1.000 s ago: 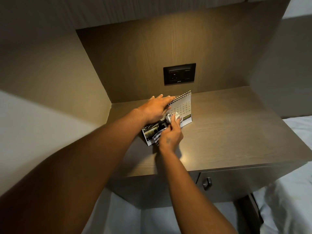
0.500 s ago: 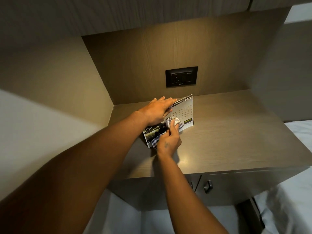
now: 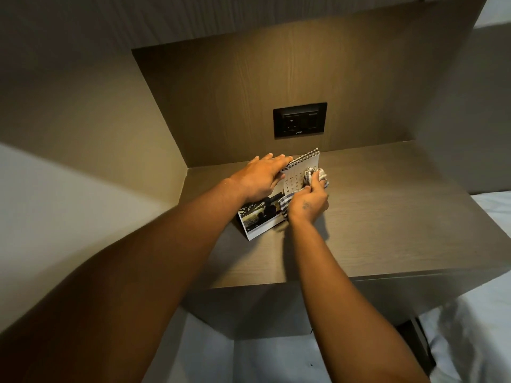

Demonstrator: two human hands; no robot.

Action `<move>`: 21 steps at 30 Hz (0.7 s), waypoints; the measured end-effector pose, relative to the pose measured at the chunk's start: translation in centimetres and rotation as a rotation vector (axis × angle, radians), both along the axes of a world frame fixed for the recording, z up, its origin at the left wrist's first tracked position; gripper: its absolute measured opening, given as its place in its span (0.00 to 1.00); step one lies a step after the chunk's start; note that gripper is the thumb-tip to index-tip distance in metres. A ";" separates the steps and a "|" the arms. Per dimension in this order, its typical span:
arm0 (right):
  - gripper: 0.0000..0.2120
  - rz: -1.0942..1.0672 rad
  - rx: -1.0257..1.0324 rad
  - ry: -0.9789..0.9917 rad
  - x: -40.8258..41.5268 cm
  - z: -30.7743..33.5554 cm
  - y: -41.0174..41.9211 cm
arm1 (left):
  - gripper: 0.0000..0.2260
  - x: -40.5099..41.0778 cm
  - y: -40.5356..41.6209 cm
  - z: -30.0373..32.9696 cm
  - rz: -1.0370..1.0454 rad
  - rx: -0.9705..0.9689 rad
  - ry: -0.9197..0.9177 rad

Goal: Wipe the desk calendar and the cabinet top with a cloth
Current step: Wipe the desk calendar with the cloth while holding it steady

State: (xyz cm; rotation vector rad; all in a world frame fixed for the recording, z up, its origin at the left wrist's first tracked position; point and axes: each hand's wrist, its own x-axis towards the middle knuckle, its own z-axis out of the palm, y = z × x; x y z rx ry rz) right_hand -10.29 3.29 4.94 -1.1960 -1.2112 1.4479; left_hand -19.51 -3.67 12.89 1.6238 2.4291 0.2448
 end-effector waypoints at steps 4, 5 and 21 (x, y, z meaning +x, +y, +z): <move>0.18 0.080 0.030 -0.004 0.0 -0.7 -4.6 | 0.24 -0.1 -0.1 0.0 -0.007 0.007 0.005; 0.19 0.102 0.054 -0.023 0.1 -1.1 -5.8 | 0.24 0.0 -0.2 0.0 -0.006 0.009 0.003; 0.21 0.095 0.096 -0.075 0.2 0.1 -3.6 | 0.24 0.3 -0.1 0.2 -0.008 0.002 0.011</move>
